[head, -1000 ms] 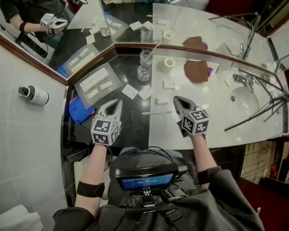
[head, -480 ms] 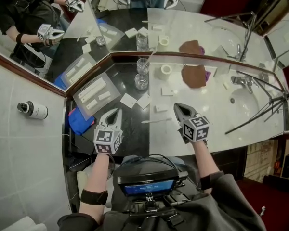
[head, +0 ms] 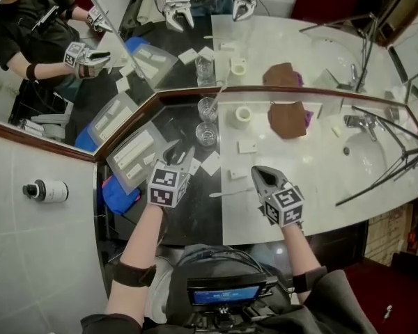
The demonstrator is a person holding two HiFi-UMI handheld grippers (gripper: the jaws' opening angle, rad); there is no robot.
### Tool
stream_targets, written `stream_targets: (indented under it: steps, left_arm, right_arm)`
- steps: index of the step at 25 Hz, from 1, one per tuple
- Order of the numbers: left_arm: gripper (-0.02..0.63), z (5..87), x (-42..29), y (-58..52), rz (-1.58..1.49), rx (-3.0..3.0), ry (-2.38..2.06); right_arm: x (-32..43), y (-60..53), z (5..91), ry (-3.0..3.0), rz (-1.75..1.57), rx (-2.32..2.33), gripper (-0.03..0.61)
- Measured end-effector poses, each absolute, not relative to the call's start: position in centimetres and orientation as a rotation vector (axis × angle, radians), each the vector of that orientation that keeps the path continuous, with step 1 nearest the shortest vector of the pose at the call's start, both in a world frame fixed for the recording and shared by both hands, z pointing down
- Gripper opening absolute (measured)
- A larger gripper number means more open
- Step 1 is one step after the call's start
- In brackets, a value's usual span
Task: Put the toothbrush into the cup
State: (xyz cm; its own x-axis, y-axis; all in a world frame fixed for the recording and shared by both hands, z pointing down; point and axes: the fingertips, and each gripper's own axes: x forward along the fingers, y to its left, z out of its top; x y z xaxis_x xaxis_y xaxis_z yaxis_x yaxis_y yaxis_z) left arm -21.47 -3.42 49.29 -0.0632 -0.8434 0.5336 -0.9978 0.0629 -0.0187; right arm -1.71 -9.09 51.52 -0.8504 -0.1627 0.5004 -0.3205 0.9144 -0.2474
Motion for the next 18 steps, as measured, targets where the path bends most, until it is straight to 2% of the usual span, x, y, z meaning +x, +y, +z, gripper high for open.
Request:
stream_targets:
  steps: [8, 18]
  left_arm:
    - [0.225, 52.3, -22.7, -13.2, 0.711, 1.932, -1.812]
    - [0.225, 56.9, -23.4, -21.5, 0.836, 1.972, -1.689]
  right_arm:
    - [-3.2, -9.3, 54.9, -2.583, 0.522, 0.358, 0.011]
    - [-4.0, -10.9, 57.3, -2.599, 0.595, 0.423, 0.011]
